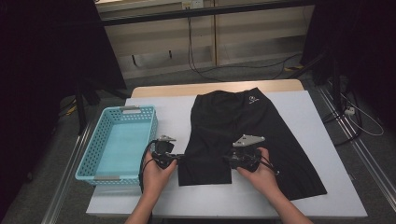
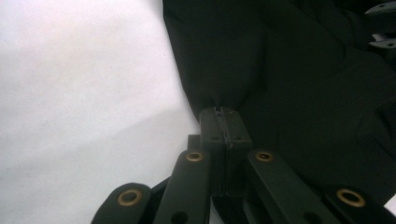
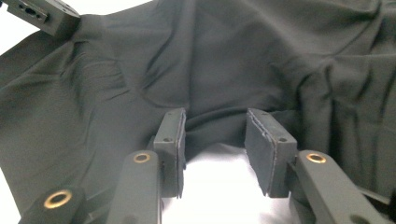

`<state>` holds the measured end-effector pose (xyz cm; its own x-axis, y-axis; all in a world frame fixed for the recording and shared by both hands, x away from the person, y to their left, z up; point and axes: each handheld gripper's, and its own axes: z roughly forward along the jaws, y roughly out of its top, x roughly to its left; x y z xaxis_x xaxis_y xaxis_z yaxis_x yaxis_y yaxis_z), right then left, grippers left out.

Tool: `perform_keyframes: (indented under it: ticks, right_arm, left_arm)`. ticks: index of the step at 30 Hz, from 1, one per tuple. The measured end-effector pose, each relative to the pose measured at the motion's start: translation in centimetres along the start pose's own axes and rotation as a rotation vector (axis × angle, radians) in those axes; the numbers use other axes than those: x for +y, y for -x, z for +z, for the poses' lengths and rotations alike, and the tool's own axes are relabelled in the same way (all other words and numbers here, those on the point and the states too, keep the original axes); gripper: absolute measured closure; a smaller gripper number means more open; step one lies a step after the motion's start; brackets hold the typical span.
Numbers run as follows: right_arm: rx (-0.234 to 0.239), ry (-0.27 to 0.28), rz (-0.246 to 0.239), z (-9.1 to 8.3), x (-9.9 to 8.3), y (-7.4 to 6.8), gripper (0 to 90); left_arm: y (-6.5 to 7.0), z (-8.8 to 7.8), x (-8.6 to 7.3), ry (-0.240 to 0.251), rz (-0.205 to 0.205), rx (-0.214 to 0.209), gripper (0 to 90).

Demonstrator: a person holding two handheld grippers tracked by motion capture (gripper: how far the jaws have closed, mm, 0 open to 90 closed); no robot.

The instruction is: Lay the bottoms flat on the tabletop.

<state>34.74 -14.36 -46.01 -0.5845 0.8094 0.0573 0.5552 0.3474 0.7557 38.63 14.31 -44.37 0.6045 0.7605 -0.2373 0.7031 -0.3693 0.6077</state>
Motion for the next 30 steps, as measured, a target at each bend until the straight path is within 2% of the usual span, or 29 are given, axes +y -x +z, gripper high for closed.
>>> perform_keyframes:
  ticks: [2, 3, 7, 9, 11, 13, 16, 20, 23, 25, 28, 30]
  right_arm:
    - [-0.018, -0.025, -0.052, 0.4, 0.0, -0.4, 58.2]
    - [-0.022, -0.018, -0.069, 0.6, -0.1, -0.5, 60.4]
    - [0.002, -0.022, -0.078, 0.8, 0.2, -0.2, 82.5]
    - [0.018, -0.034, -0.061, 0.7, 0.4, 0.2, 88.9]
    - [0.024, -0.042, -0.056, 0.6, 0.6, 0.5, 89.4]
    - [0.010, -0.014, -0.046, 0.0, 0.9, 1.0, 89.5]
    - [-0.047, 0.012, -0.038, -1.0, 1.5, 2.4, 89.6]
    - [-0.083, 0.043, -0.011, -1.3, 1.8, 3.7, 89.7]
    - [-0.102, 0.045, -0.011, -0.9, 1.8, 4.2, 89.7]
    - [-0.115, 0.050, -0.009, -0.7, 1.7, 4.5, 89.7]
    - [-0.103, 0.035, -0.003, -0.3, 1.6, 4.6, 88.7]
    - [-0.098, 0.009, -0.020, -0.1, 1.5, 4.3, 79.7]
  left_arm:
    - [0.1, 0.0, 0.0, -0.001, 0.002, -0.006, 89.9]
    - [0.2, 0.1, 0.0, -0.001, 0.002, -0.008, 89.9]
    - [0.2, 0.0, 0.0, -0.001, 0.001, -0.013, 89.8]
    - [0.1, -0.1, 0.1, 0.002, -0.006, -0.013, 89.8]
    - [0.0, -0.1, 0.1, 0.003, -0.010, -0.009, 89.9]
    - [-0.2, 0.0, 0.1, -0.001, -0.007, -0.006, 89.9]
    - [-0.3, 0.2, 0.2, 0.003, -0.009, 0.010, 89.9]
    - [-0.4, 0.6, 0.3, 0.005, -0.004, 0.011, 89.9]
    - [-0.3, 0.7, 0.6, -0.001, 0.007, 0.019, 89.9]
    - [-0.3, 0.8, 0.5, 0.003, -0.004, 0.027, 90.0]
    - [-0.2, 0.8, 0.5, 0.002, 0.003, 0.024, 89.8]
    - [-0.1, 0.8, 0.4, 0.002, 0.008, 0.017, 89.0]
